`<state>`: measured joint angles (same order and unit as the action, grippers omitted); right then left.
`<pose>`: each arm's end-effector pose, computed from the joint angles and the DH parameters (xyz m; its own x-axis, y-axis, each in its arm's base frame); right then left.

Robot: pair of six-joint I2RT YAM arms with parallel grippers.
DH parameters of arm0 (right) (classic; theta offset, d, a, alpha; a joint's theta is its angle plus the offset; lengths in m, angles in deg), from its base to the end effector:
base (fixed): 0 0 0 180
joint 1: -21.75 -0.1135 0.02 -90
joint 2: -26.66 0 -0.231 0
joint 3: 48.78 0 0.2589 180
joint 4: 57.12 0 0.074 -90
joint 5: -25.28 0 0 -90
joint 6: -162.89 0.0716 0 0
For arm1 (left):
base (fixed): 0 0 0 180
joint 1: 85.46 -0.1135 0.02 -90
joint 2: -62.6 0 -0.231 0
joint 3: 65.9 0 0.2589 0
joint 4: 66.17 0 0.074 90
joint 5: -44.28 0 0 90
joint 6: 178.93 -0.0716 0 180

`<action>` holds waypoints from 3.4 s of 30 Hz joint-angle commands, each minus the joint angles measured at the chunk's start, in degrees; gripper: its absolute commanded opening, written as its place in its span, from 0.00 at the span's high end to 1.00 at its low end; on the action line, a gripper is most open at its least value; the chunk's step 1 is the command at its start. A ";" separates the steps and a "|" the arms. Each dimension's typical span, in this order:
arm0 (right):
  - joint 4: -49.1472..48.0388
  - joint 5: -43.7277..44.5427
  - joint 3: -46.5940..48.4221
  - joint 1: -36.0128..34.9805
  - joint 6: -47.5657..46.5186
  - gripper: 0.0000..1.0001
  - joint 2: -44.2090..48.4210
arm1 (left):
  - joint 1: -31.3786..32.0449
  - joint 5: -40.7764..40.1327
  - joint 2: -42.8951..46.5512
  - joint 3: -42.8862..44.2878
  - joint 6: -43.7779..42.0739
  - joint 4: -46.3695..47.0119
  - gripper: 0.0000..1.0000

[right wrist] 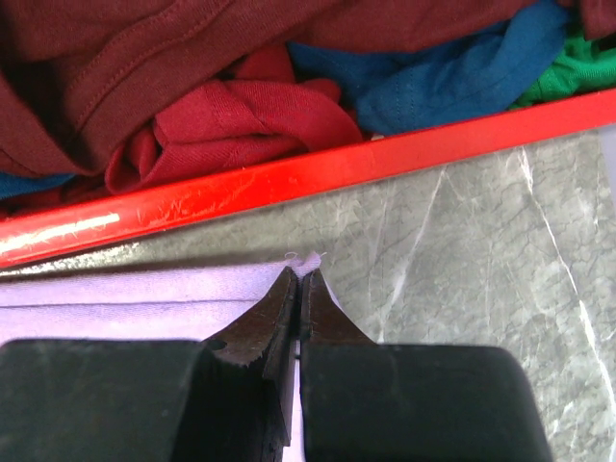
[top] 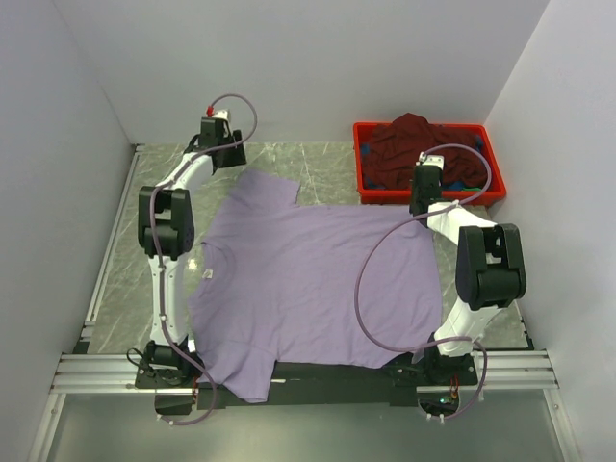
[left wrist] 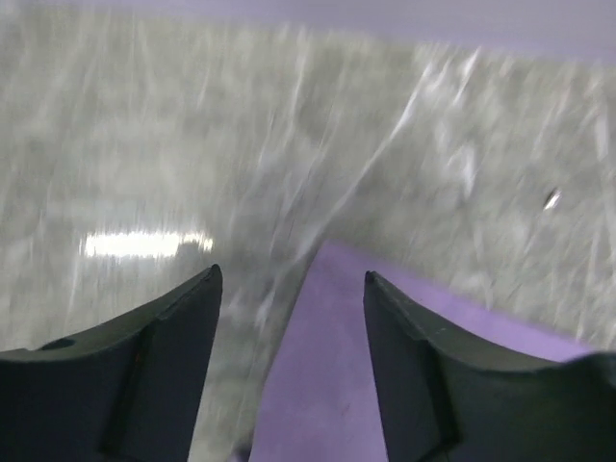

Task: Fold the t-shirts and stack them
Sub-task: Flatten the tshirt out, then fold the tshirt

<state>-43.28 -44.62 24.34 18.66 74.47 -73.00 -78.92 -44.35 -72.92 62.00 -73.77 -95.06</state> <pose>0.3987 -0.0031 0.1340 -0.6409 -0.0087 -0.7676 0.2285 0.9524 -0.2016 0.5546 -0.0653 0.1544 -0.6053 -0.1938 -0.7721 -0.0263 0.9743 -0.2239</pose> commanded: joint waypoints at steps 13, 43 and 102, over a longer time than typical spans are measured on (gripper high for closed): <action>-0.89 0.73 1.45 0.46 -0.44 1.00 0.16 | -0.83 -3.13 19.24 -28.10 -2.76 -2.09 0.37; -0.89 1.09 1.88 0.54 -0.18 1.00 -0.45 | -0.83 -3.82 13.62 -26.62 -5.84 -6.49 1.00; 20.56 2.14 -11.73 0.46 22.06 1.00 23.81 | -4.17 -12.70 46.31 -51.03 9.63 -11.67 1.00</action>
<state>-22.62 -44.73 13.20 18.66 95.74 -50.55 -82.65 -53.75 -28.94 12.56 -65.01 -106.93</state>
